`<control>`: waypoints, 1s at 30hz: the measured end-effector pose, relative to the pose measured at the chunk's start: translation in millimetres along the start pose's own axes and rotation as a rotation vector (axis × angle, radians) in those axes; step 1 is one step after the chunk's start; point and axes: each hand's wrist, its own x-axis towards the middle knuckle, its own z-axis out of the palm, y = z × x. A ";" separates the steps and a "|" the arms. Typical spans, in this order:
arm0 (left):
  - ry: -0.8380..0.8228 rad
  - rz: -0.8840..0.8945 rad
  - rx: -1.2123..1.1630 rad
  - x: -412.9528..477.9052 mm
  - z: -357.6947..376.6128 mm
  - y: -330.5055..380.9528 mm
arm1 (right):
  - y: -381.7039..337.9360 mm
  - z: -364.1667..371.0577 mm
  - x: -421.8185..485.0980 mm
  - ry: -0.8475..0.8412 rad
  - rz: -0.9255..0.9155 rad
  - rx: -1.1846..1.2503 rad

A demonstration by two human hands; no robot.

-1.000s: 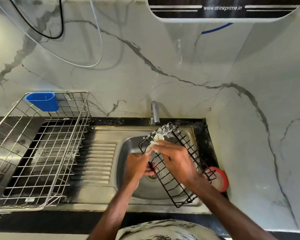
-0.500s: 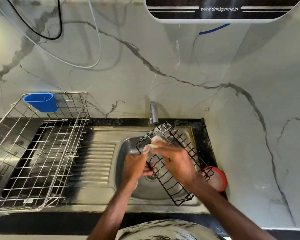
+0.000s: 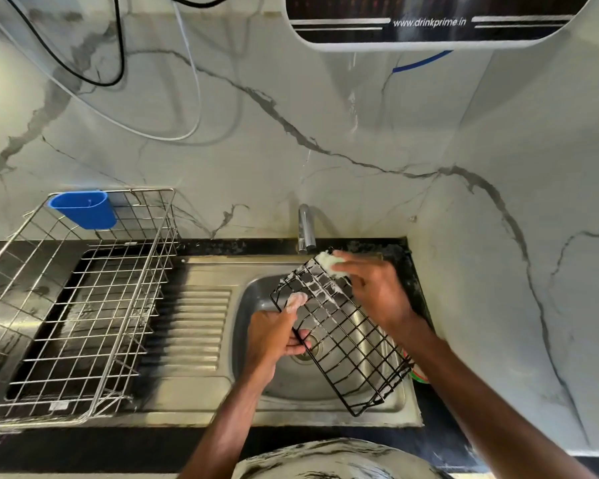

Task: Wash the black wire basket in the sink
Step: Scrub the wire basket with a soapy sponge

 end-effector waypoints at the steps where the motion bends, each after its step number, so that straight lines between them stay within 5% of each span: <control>1: -0.004 0.003 -0.002 0.5 1.5 -0.3 | -11.1 6.8 -3.4 0.001 -0.057 -0.006; 8: 0.023 -0.021 0.003 6.8 -7.6 -3.8 | -28.9 19.8 -35.4 -0.133 -0.251 -0.003; 17: -0.033 -0.007 0.067 -1.5 6.3 -1.7 | 16.0 -4.9 29.7 -0.007 0.102 -0.062; 30: 0.044 -0.051 0.028 13.9 -11.6 -12.0 | 1.7 1.3 -87.3 -0.158 -0.066 0.038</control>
